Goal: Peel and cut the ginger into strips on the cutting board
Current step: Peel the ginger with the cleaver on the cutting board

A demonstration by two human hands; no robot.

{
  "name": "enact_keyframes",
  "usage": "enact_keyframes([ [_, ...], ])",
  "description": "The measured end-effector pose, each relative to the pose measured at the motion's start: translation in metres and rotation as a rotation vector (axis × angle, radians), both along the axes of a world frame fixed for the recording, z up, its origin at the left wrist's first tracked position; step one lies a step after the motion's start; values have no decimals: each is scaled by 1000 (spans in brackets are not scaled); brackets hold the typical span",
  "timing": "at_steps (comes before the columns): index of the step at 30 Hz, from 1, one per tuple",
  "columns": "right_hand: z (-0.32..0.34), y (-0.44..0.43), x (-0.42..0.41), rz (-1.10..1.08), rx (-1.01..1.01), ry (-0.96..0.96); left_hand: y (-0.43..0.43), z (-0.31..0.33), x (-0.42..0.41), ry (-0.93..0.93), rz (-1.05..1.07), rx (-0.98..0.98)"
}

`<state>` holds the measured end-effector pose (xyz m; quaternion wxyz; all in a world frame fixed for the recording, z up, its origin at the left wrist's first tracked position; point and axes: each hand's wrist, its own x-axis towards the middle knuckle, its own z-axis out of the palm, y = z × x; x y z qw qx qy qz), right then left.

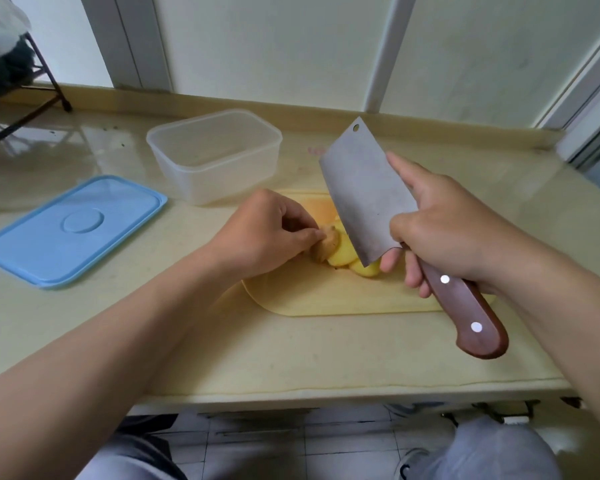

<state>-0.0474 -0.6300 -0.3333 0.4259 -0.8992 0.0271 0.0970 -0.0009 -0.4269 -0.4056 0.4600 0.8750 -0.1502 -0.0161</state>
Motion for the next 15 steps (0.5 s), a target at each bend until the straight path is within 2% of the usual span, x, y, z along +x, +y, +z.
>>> enact_keyframes([
  [9, -12, -7, -1, -4, 107, 7, 2, 3, -1, 4, -65, 84],
  [15, -13, -5, 0, 28, 145, 33, 4, 2, 0, 54, -57, 33],
])
